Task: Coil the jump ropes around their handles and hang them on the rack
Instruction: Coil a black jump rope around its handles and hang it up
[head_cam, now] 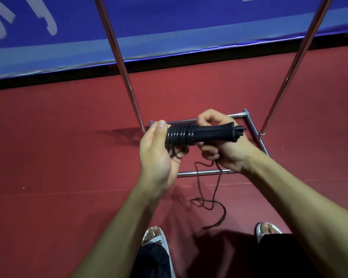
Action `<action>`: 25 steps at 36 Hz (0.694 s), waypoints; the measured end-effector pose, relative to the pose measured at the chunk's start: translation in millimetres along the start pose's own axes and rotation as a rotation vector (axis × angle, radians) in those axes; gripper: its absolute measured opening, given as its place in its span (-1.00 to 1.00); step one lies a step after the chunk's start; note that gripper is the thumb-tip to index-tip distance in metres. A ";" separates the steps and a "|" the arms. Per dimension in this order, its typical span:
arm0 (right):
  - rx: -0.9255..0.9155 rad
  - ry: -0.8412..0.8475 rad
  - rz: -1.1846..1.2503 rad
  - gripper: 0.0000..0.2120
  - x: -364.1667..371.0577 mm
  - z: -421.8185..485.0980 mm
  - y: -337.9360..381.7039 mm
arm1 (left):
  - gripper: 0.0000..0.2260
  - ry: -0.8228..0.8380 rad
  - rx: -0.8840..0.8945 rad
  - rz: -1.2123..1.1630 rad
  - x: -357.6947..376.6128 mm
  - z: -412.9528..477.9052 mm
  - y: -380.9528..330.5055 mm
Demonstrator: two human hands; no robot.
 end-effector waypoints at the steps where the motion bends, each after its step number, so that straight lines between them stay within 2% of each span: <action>1: -0.003 -0.049 0.005 -0.62 -0.7 -0.6 -2.0 | -0.71 -0.040 0.003 -0.001 -2.9 2.7 0.5; 5: 0.017 -0.114 -0.055 -0.82 -1.3 -2.7 -13.1 | -0.69 -0.185 0.043 -0.013 -15.1 13.1 -2.6; 9: -0.062 -0.215 -0.239 -0.94 -4.2 -2.7 -15.0 | -0.69 -0.322 0.155 0.074 -29.1 22.7 -6.2; 12: -0.092 -0.276 -0.443 -0.76 -2.6 -3.9 -18.2 | -0.70 -0.392 0.250 0.188 -38.2 23.5 -12.0; 15: -0.095 -0.271 -0.641 -0.64 6.9 -9.3 -23.4 | -0.71 -0.405 0.440 0.491 -40.7 21.6 -24.2; 19: 0.015 -0.310 -0.583 -0.68 -0.3 -10.6 -23.0 | -0.74 -0.394 0.530 0.594 -47.6 25.3 -28.6; 25: -0.050 -0.277 -1.094 -0.81 -1.4 -20.8 -4.4 | -0.78 -0.370 0.669 0.710 -46.9 16.2 -38.4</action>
Point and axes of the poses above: each hand's wrist, its own z-axis towards the middle knuckle, its own x-axis out of the palm, y = z × x, the point moved 9 cm from there along z, towards the middle knuckle, and after that the axes turned 13 degrees about -y, right-handed, at the moved point
